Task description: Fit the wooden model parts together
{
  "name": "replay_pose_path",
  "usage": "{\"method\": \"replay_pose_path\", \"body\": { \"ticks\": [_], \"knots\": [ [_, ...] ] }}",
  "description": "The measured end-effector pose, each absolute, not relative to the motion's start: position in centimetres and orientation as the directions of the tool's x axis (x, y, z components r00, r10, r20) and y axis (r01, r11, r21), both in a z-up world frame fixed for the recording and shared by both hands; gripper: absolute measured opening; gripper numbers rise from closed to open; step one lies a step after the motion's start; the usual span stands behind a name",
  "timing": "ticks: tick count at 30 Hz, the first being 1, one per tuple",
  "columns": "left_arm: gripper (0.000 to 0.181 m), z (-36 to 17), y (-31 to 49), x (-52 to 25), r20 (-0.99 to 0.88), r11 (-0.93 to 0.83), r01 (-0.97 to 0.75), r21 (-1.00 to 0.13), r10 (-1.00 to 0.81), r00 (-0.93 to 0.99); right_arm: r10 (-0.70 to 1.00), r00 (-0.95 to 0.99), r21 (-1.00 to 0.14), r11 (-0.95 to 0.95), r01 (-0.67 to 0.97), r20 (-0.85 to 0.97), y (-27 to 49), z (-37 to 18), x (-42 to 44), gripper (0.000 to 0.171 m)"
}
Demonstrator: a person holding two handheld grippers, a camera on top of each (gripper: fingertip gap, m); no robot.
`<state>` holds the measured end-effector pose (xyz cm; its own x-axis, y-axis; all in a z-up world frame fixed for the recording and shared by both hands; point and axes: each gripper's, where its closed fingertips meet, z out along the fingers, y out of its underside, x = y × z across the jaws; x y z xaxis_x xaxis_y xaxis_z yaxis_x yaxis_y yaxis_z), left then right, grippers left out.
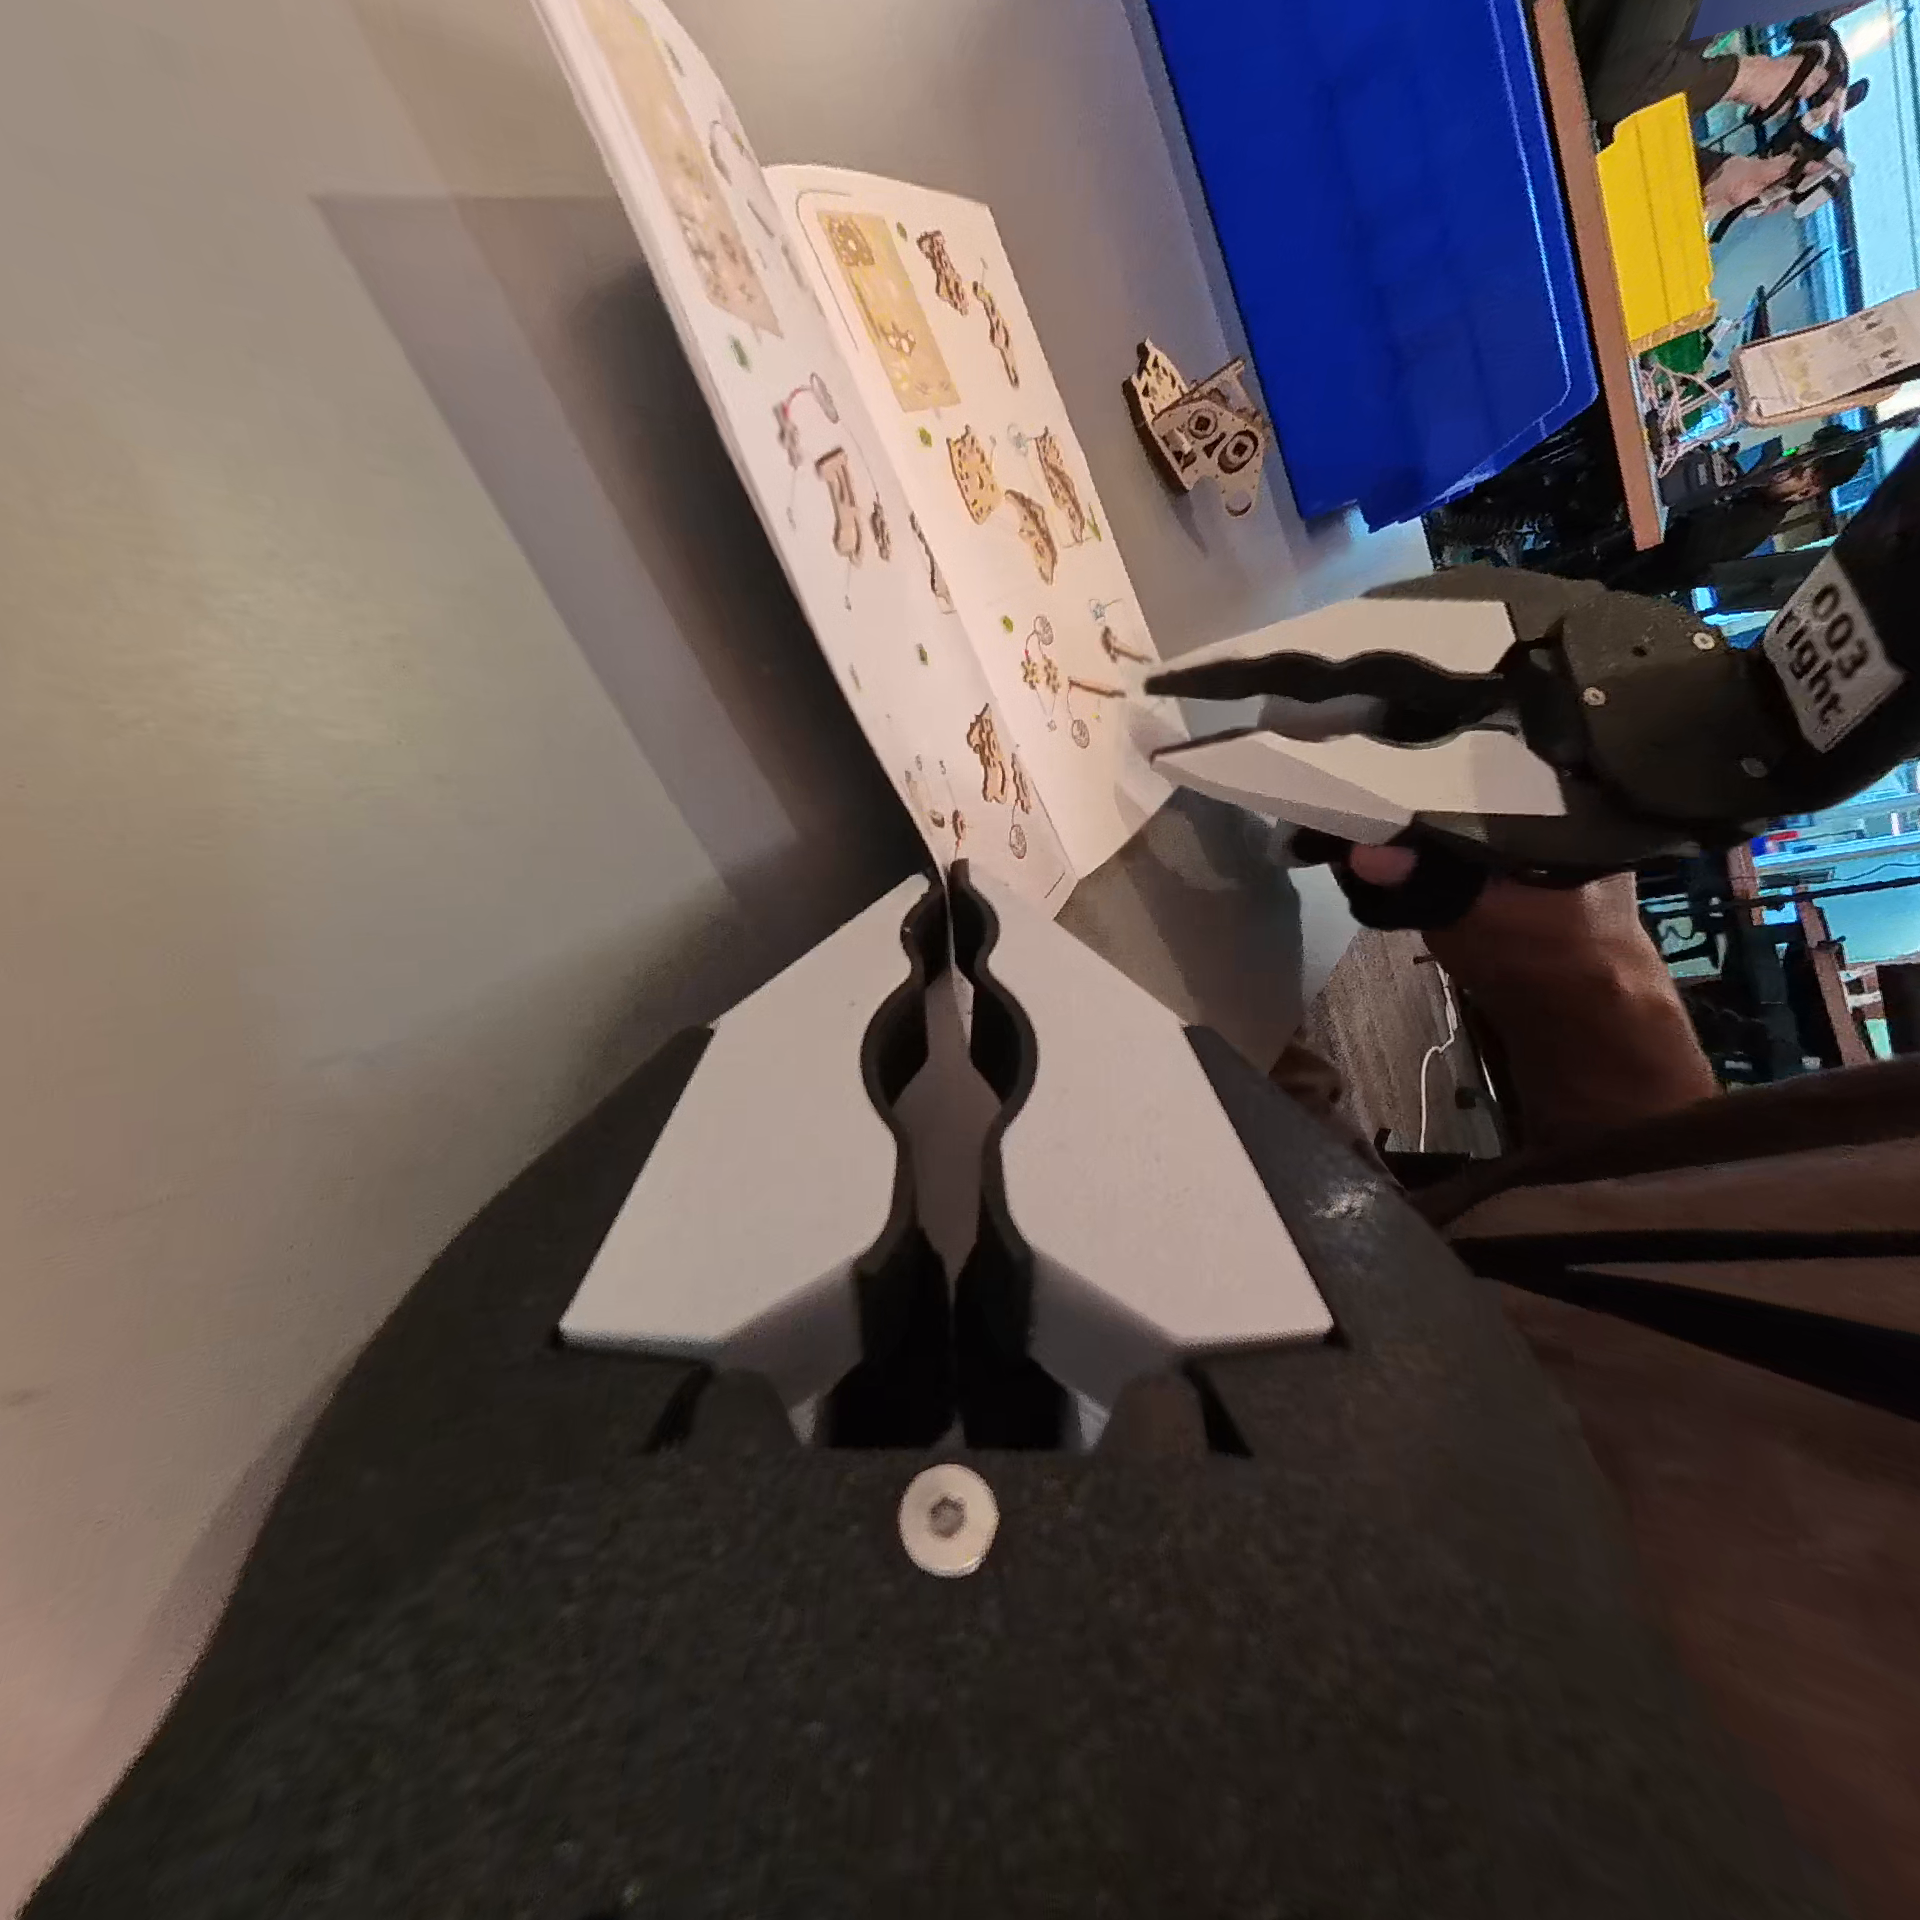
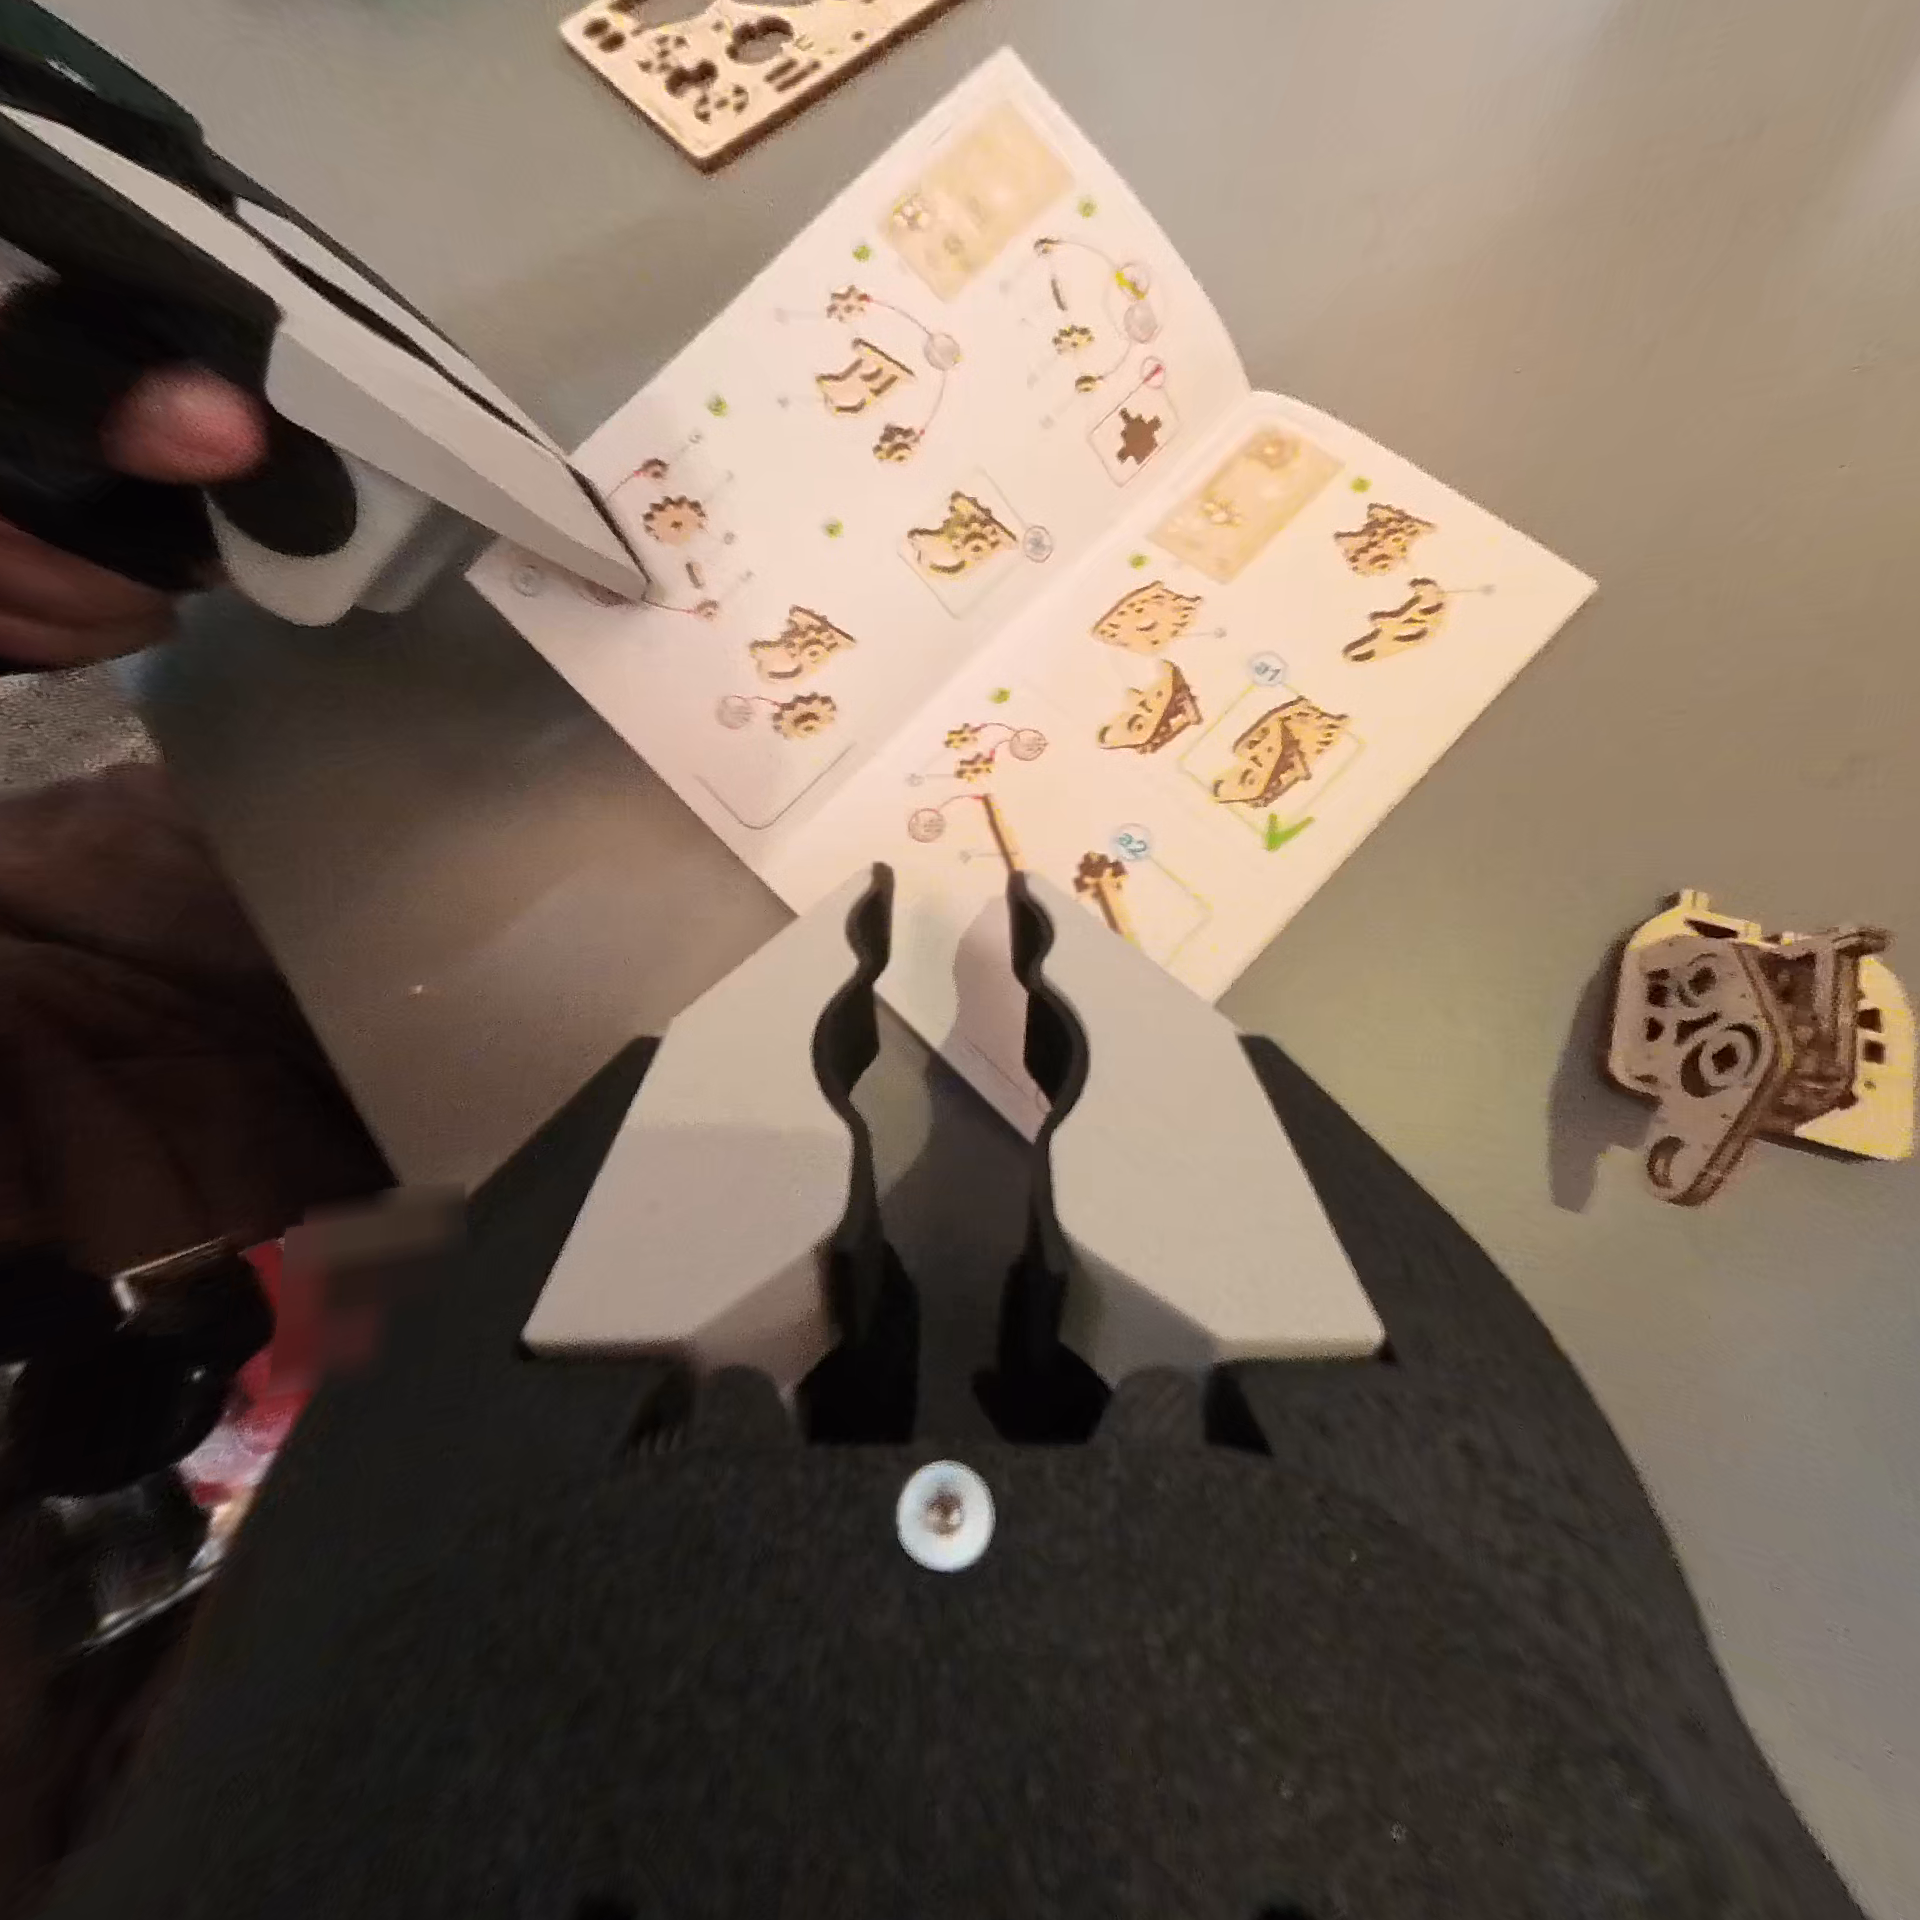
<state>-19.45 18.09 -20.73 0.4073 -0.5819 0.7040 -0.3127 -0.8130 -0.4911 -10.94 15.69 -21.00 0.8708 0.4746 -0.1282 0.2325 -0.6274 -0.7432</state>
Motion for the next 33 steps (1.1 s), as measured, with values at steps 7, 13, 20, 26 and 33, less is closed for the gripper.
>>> {"method": "replay_pose_path", "body": {
  "ticks": [7,13,20,26,33],
  "knots": [
    [0.0,-20.7,18.3,-19.2,0.696,-0.807,-0.316,-0.499,-0.59,0.409,0.49,0.872,-0.698,-0.621,0.356,0.008,15.2,-22.3,-10.5,0.016],
    [0.0,-20.7,18.3,-19.2,0.693,-0.802,-0.329,-0.498,-0.596,0.406,0.481,0.877,-0.719,-0.616,0.322,-0.02,15.3,-22.4,-10.4,0.015],
    [0.0,-20.9,18.5,-19.2,0.685,-0.802,-0.329,-0.499,-0.597,0.417,0.473,0.88,-0.718,-0.625,0.307,-0.036,15.2,-22.4,-10.5,0.017],
    [0.0,-20.5,18.6,-18.7,0.682,-0.795,-0.324,-0.512,-0.606,0.409,0.459,0.888,-0.723,-0.627,0.291,-0.041,15.2,-21.3,-10.2,0.016],
    [0.0,-19.5,22.6,-17.6,0.725,-0.841,-0.267,-0.47,-0.541,0.426,0.387,0.907,-0.821,-0.563,0.093,-0.162,15.7,-17.3,-7.9,0.017]
  ]
}}
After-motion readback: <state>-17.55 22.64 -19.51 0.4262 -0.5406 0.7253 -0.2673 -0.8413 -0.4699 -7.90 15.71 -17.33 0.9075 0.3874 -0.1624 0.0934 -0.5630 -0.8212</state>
